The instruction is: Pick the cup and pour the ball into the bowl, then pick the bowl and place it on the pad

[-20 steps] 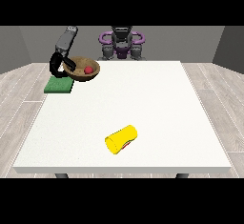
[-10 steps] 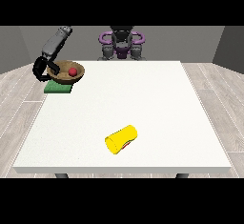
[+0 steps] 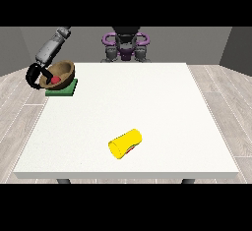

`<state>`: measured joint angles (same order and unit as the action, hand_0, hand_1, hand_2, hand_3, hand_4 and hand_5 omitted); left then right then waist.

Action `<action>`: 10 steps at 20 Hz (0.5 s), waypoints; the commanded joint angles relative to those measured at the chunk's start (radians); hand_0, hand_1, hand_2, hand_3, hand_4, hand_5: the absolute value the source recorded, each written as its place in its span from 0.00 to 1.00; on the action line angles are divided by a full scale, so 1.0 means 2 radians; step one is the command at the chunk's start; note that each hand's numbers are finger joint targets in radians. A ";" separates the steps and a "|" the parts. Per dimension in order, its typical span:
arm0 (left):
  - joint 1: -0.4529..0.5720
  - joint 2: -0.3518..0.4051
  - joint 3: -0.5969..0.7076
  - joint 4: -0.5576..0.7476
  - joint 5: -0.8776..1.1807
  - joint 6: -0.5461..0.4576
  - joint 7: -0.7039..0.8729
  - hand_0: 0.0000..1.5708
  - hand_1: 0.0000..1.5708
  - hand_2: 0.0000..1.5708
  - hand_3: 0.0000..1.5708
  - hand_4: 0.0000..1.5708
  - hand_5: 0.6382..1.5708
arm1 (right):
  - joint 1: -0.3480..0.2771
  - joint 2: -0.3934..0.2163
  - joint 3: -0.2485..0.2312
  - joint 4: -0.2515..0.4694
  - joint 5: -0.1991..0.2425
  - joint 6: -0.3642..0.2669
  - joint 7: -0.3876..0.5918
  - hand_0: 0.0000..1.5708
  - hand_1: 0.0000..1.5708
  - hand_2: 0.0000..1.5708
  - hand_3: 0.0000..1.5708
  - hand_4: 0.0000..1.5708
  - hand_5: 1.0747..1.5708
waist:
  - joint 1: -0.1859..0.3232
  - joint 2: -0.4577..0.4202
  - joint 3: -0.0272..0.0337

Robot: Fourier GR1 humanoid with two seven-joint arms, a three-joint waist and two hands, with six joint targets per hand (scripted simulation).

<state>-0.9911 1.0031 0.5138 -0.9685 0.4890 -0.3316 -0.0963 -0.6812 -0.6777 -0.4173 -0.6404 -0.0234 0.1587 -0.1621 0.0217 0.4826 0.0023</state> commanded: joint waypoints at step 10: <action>0.040 -0.023 -0.015 0.032 -0.008 -0.008 -0.022 0.00 0.00 0.00 0.00 0.00 0.96 | -0.025 0.008 0.029 0.011 0.015 0.006 0.048 1.00 1.00 1.00 0.83 0.79 1.00 | -0.007 -0.062 -0.0014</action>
<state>-0.9246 0.9618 0.4941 -0.9595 0.4883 -0.3282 -0.1077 -0.7234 -0.7162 -0.3969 -0.5892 -0.0110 0.2019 -0.1090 0.0160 0.3913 0.0001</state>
